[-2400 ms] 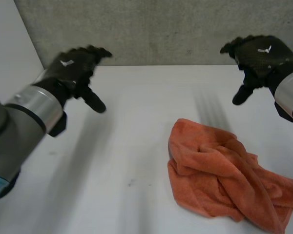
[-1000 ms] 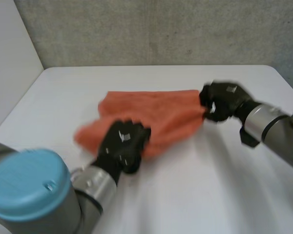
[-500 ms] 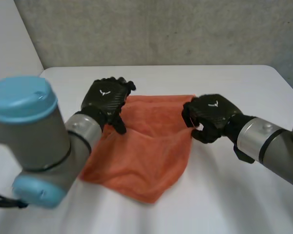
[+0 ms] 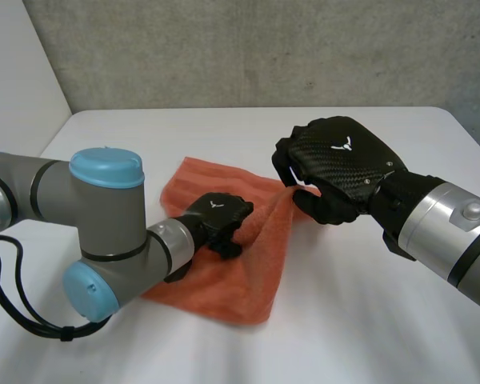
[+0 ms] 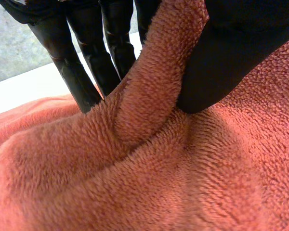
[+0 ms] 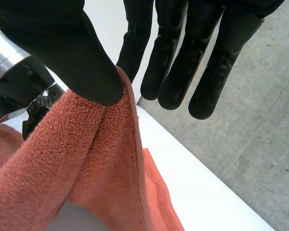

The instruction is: Fold the laundry

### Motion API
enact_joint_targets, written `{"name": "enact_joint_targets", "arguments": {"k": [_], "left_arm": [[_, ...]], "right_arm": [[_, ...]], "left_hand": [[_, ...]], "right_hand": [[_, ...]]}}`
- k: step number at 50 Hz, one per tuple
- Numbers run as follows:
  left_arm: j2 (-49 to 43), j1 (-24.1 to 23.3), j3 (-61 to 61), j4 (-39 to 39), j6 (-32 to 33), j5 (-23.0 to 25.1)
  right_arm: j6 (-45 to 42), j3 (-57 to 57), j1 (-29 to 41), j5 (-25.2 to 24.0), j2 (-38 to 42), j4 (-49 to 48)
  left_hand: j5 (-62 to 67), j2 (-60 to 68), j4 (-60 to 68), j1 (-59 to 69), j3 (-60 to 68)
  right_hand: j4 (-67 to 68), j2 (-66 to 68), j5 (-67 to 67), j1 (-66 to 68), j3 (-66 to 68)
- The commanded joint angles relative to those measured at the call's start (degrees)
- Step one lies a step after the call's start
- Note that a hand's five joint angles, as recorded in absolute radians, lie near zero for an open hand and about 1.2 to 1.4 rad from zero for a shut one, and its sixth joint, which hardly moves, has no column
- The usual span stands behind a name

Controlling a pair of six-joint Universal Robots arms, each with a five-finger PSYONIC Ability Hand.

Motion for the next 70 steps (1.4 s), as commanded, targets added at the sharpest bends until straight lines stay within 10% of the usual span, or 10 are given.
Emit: {"name": "enact_joint_targets", "arguments": {"k": [1,12,17,24,53,57,59,70], "left_arm": [[4.22,1.76,-1.49,2.96,0.08,-6.07],[12.75,5.27,-7.46,4.73,0.87,-11.36],[14.69,5.28,-9.84,4.37,0.96,-11.36],[16.54,6.95,-12.13,3.93,0.96,-11.36],[28.05,6.86,-14.76,-1.52,-0.54,-8.37],[28.75,7.03,-15.20,-1.52,-1.42,-8.19],[28.93,7.30,-15.47,-1.52,-1.94,-8.11],[27.88,10.55,-18.28,-0.46,-1.86,-8.11]], "right_arm": [[-0.15,0.23,0.03,0.64,1.77,1.01],[4.85,-5.92,0.03,3.80,12.93,6.91],[13.63,-7.41,-0.58,4.94,14.60,5.59],[17.08,-7.24,-2.69,5.47,17.76,5.15],[28.86,-16.64,8.02,14.08,41.75,-12.96],[28.94,-19.54,9.08,14.70,45.18,-12.52],[28.94,-20.07,9.35,16.36,46.07,-12.87],[25.96,-18.32,5.30,21.38,31.92,-12.43]], "left_hand": [[16.23,14.44,14.48,16.30,15.63],[16.23,14.44,14.48,16.30,15.63],[16.23,14.44,14.48,16.30,15.63],[16.23,14.44,14.48,16.30,15.63],[16.23,14.44,14.48,16.30,15.63],[16.23,14.44,14.48,16.30,15.63],[16.23,14.44,14.48,16.30,15.63],[-9.62,-11.41,-11.37,-9.55,-10.22]], "right_hand": [[11.93,12.95,13.51,24.19,12.53],[11.93,12.95,13.51,24.19,12.53],[-47.61,-46.59,-46.04,-35.36,-47.02],[-58.07,-57.05,-56.49,-45.81,-57.47],[-57.32,-56.30,-55.74,-45.07,-56.73],[-30.85,-29.82,-29.27,-18.59,-30.25],[11.79,12.81,13.37,24.04,12.38],[11.93,12.95,13.51,24.19,12.53]]}}
